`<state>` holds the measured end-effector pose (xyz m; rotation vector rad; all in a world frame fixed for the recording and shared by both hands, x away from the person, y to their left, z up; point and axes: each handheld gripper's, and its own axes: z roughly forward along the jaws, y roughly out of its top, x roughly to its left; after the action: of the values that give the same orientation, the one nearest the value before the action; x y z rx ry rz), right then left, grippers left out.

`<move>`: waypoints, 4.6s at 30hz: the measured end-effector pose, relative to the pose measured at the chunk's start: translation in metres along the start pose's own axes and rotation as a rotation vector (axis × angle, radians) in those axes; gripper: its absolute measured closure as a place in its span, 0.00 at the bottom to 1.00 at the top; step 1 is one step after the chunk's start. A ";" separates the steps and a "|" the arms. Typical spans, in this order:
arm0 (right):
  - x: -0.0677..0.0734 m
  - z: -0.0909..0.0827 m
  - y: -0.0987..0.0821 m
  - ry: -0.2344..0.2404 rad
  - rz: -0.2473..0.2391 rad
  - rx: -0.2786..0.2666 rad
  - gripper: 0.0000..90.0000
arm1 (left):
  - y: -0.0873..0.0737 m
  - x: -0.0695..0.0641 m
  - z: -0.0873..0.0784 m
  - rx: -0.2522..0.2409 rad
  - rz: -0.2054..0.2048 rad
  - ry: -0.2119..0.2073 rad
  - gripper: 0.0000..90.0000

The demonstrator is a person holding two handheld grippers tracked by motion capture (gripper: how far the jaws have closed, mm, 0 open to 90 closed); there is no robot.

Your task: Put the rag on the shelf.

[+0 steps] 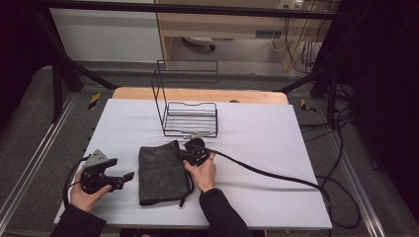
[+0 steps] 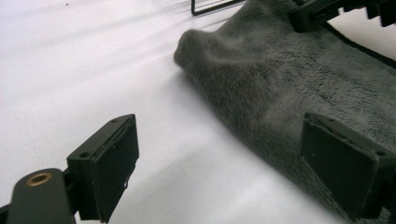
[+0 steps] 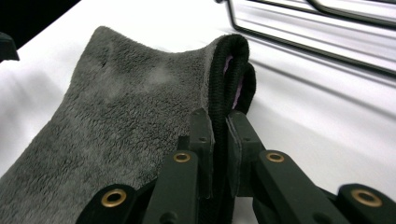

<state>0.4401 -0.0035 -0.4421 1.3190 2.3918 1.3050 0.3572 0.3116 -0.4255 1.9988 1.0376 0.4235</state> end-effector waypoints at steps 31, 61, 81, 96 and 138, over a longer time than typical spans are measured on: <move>-0.020 -0.047 -0.019 -0.014 -0.072 -0.098 0.32 | 0.003 -0.003 0.004 0.021 0.008 -0.023 0.07; -0.057 -0.098 -0.064 0.043 -0.099 -0.057 0.03 | 0.070 -0.001 0.071 0.075 -0.069 0.047 0.21; -0.057 -0.093 -0.069 0.050 -0.091 -0.051 0.04 | 0.062 -0.001 0.106 0.170 -0.142 0.022 0.72; -0.057 -0.091 -0.059 0.044 -0.087 -0.071 0.01 | 0.058 0.000 0.108 0.159 -0.173 -0.009 0.83; -0.039 0.009 0.006 0.014 -0.026 0.048 0.71 | 0.057 -0.002 0.108 0.147 -0.115 -0.004 0.82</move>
<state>0.4718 -0.0249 -0.4541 1.2906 2.4558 1.2620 0.4517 0.2360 -0.4452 2.0545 1.2053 0.2887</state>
